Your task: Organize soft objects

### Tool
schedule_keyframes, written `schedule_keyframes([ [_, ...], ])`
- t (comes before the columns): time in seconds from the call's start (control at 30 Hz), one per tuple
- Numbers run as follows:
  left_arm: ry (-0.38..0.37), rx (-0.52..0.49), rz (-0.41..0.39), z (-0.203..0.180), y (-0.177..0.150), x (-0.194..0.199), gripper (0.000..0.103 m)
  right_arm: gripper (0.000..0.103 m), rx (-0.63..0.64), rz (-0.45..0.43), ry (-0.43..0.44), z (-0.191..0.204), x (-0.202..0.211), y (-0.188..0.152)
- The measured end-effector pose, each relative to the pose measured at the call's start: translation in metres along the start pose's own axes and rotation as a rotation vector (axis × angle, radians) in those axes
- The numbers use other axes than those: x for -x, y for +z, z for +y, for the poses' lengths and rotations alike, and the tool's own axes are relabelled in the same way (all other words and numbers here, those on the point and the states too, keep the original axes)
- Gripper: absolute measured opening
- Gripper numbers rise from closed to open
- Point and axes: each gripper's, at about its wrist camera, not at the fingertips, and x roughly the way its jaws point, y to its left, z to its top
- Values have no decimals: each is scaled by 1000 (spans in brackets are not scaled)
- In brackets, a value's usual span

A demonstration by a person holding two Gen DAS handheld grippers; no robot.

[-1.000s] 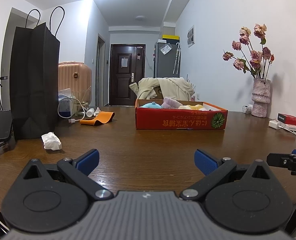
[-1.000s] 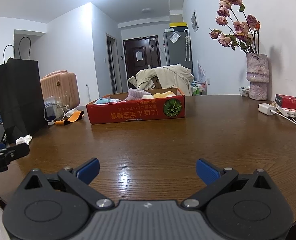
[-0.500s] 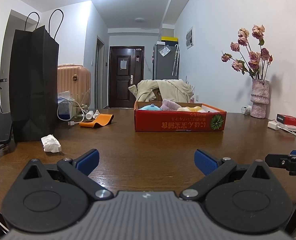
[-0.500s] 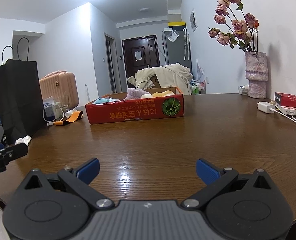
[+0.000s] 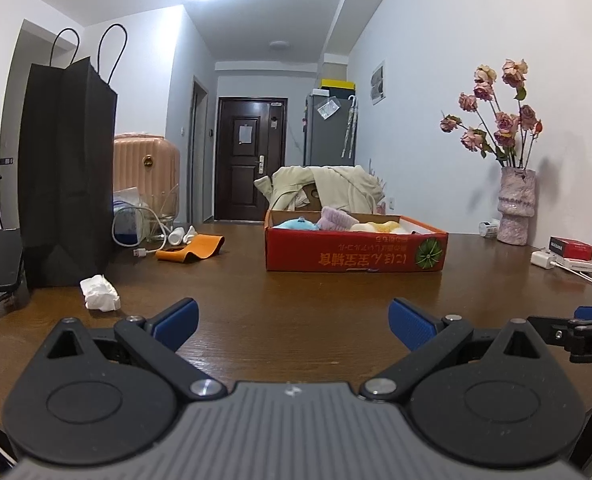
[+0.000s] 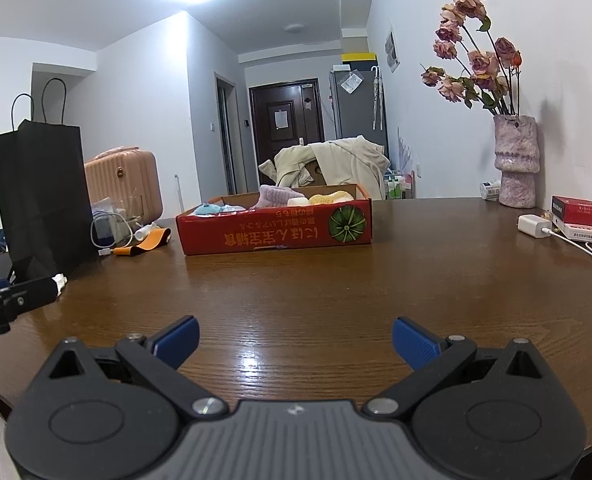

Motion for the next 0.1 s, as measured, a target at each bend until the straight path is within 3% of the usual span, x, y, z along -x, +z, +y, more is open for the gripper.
schedule_keyframes([
  [0.1, 8, 4, -13, 1, 1, 1, 103, 103, -2, 3, -4, 0, 0, 0],
])
